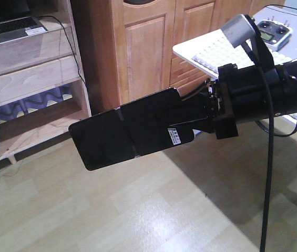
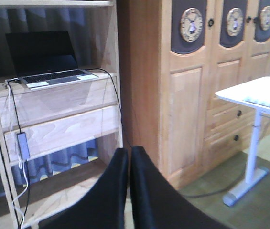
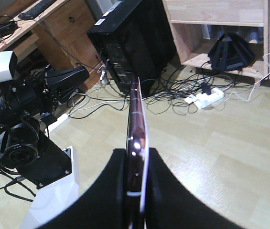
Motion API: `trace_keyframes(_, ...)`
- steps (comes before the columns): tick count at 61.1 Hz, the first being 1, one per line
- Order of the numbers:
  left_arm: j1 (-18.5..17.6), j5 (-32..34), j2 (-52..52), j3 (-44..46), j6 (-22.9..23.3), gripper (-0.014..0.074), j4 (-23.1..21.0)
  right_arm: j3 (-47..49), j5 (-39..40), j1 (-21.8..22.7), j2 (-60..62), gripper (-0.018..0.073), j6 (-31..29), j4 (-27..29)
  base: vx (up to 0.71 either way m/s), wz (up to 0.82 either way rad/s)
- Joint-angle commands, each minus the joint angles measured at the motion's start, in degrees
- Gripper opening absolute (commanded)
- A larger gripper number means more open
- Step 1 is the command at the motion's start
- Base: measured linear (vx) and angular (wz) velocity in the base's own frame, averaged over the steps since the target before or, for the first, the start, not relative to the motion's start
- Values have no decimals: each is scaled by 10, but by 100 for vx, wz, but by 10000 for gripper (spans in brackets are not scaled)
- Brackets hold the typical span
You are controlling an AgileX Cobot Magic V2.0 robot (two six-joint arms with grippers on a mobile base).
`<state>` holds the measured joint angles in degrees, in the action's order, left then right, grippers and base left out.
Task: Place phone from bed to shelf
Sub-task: 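Keep holding the phone while driving to the wooden shelf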
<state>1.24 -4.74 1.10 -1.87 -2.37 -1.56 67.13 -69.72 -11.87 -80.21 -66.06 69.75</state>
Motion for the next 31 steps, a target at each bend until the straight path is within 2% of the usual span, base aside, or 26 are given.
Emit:
trace_keyframes(1, 0, 41, -1, 14, 5, 1, -6, 14, -40, 1, 21, -2, -5, 53, 48, 10)
trace_keyframes(31, 0, 41, -1, 14, 5, 1, -6, 14, -40, 1, 21, -2, -5, 53, 50, 20)
